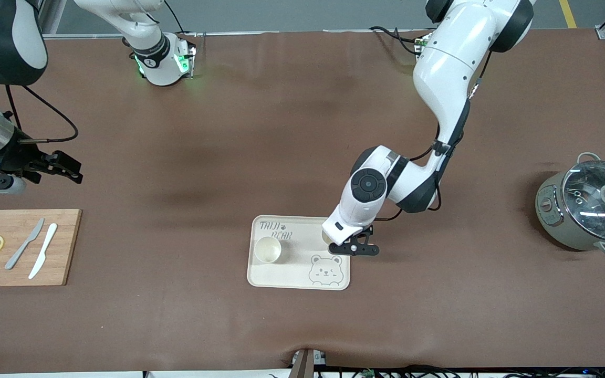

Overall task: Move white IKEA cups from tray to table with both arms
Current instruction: 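Lift the white cup off the tray with the left gripper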

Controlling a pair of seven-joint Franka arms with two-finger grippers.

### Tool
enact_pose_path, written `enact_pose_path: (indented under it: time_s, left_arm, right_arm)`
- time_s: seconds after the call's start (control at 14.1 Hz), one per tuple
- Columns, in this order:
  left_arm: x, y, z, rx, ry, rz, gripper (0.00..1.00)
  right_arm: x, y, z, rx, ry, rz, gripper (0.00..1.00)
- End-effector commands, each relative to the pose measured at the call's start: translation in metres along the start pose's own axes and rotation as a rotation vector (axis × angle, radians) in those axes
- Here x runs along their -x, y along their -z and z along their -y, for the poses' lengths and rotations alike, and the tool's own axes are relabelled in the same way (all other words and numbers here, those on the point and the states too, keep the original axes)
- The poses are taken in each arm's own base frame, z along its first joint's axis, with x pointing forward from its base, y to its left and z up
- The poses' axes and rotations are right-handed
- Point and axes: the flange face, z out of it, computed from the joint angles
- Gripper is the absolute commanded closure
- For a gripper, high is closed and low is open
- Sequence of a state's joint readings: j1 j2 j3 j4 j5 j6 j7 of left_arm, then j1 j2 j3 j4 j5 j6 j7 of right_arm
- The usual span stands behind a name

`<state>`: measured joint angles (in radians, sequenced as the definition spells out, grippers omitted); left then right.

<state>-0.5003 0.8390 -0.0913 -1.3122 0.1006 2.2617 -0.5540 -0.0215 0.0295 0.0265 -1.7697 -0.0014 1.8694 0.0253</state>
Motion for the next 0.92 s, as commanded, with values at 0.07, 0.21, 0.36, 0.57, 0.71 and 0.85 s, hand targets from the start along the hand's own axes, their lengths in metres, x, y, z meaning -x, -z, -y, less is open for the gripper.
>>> enact_pose_path:
  time_s: [0.07,0.21,0.36,0.57,0.71,0.85]
  left_arm:
    - [-0.002,0.041,0.007,-0.022,0.018,-0.004,1.0]
    - [0.001,0.061,0.014,-0.035,0.008,0.006,1.0]
    - [0.007,0.087,0.034,-0.04,-0.016,0.005,1.0]
    - [0.015,0.111,0.076,-0.055,-0.073,0.015,1.0]
    - [0.019,0.124,0.102,-0.062,-0.097,0.018,1.0]
    - [0.024,0.134,0.126,-0.067,-0.113,0.024,1.0]
  right_arm:
    - [0.004,0.007,-0.001,0.004,-0.013,-0.002,0.0]
    - [0.004,0.007,-0.001,0.003,-0.011,-0.004,0.0]
    - [0.004,0.007,-0.002,0.004,-0.019,-0.004,0.0]
    - [0.003,0.008,0.006,-0.002,-0.028,-0.006,0.0]
    - [0.003,0.011,0.033,-0.005,-0.073,-0.014,0.0]
    - [0.001,0.014,0.065,-0.012,-0.127,-0.022,0.0]
